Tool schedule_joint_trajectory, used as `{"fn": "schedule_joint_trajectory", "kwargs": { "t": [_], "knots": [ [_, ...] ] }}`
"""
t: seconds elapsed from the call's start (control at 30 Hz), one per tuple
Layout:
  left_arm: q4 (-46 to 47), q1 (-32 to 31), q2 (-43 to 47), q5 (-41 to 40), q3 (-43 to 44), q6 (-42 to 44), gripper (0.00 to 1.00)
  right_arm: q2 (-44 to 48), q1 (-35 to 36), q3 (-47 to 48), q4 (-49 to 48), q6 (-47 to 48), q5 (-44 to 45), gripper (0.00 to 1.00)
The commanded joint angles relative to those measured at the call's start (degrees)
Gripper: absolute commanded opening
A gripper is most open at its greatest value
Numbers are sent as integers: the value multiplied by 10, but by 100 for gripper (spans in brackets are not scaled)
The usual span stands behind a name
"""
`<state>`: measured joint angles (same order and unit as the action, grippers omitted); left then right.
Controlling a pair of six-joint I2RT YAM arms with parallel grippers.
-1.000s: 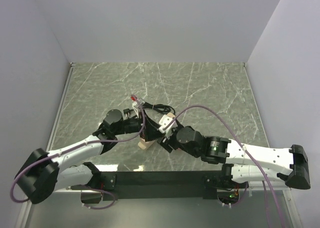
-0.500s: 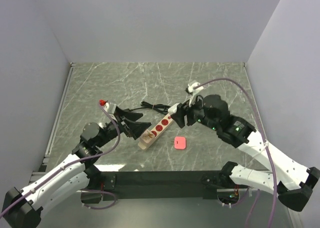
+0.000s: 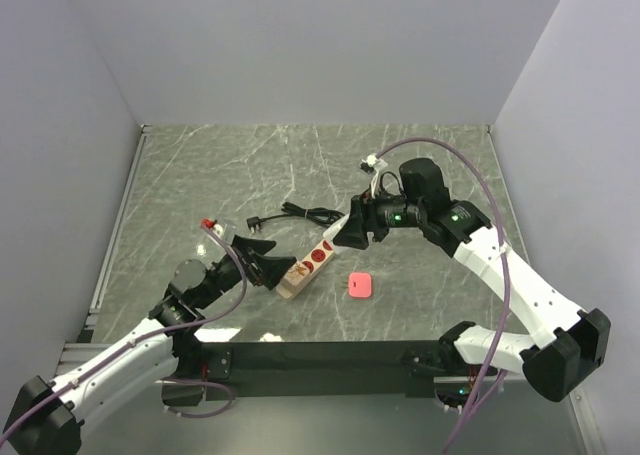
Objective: Insert the plug
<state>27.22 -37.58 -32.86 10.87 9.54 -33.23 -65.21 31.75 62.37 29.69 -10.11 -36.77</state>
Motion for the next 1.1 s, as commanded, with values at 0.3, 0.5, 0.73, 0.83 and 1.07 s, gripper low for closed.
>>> {"fn": "schedule_joint_trajectory", "kwargs": {
  "t": [0.3, 0.5, 0.73, 0.83, 1.07],
  "knots": [
    [92, 1, -39, 6, -25, 29, 99, -29, -49, 11, -116, -108, -173, 0],
    [127, 1, -52, 27, -37, 35, 99, -39, -50, 26, -87, -88, -147, 0],
    [146, -8, -94, 32, -31, 47, 100, -62, -49, 47, -26, -41, -46, 0],
    [150, -15, -106, 27, -29, 52, 99, -70, -48, 45, -27, -37, -10, 0],
    [165, -34, -144, 27, -23, 70, 95, -89, -43, 40, -21, -4, 42, 0]
  ]
}}
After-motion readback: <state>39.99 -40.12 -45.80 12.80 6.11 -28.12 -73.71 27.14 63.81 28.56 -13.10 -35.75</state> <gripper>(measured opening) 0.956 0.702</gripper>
